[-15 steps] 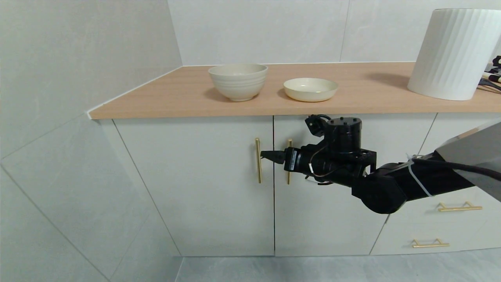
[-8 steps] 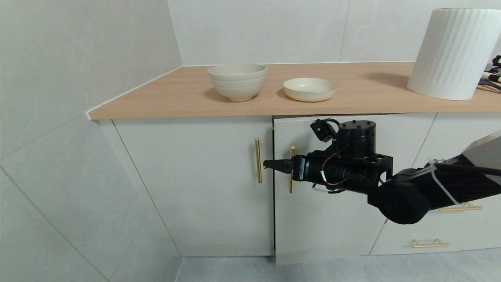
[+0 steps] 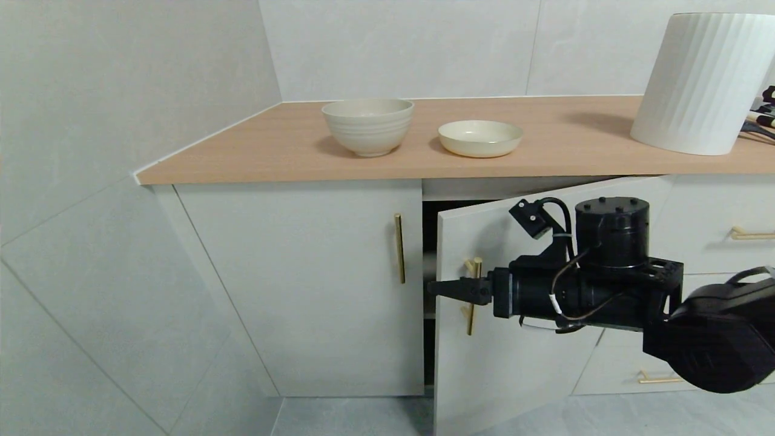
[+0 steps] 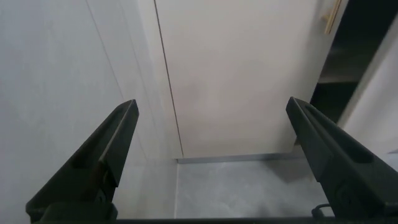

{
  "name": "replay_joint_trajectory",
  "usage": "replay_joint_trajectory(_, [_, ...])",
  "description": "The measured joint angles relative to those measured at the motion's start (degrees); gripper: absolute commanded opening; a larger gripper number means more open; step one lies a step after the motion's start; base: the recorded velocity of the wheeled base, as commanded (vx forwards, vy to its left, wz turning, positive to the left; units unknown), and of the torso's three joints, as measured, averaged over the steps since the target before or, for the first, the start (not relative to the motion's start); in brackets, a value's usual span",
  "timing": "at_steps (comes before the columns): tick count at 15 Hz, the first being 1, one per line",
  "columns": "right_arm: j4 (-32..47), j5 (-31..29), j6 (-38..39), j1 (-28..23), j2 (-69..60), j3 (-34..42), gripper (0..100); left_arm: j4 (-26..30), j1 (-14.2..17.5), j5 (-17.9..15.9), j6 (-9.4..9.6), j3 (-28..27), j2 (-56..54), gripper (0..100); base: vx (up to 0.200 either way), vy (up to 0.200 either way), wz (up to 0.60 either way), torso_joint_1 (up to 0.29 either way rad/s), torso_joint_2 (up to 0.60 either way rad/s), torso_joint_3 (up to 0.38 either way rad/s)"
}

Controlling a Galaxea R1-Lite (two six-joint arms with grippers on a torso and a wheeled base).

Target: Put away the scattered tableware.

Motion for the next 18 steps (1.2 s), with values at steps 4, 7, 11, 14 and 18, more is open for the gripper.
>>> replay_joint_trajectory(4, [-0.2,0.6,-2.27,0.05,-4.53,7.2,100,0.0,0.0,-0.88,0.27,-0.61,0.0,100,0.0,0.0,0.0,0.0,0.0,0.0])
replay_joint_trajectory(7, [0.17,1.63,-3.21,0.05,-8.24,11.34,100,2.01,-0.11,-5.75,0.29,-6.4,2.0,100,0.0,0.0,0.0,0.0,0.0,0.0])
replay_joint_trajectory(11, [0.16,1.8,-3.28,0.05,-11.7,15.13,100,3.72,-0.24,-11.89,0.27,-16.85,15.48,100,0.0,0.0,0.0,0.0,0.0,0.0])
replay_joint_trajectory(14, [0.06,1.83,-3.32,0.69,-13.53,17.18,100,0.35,-2.88,-13.96,-0.22,-24.6,32.99,100,0.0,0.0,0.0,0.0,0.0,0.0])
replay_joint_trajectory(18, [0.39,1.85,-3.28,0.99,-15.48,18.53,100,-10.42,-12.42,-12.9,-0.96,-30.24,53.0,0,0.0,0.0,0.0,0.0,0.0,0.0])
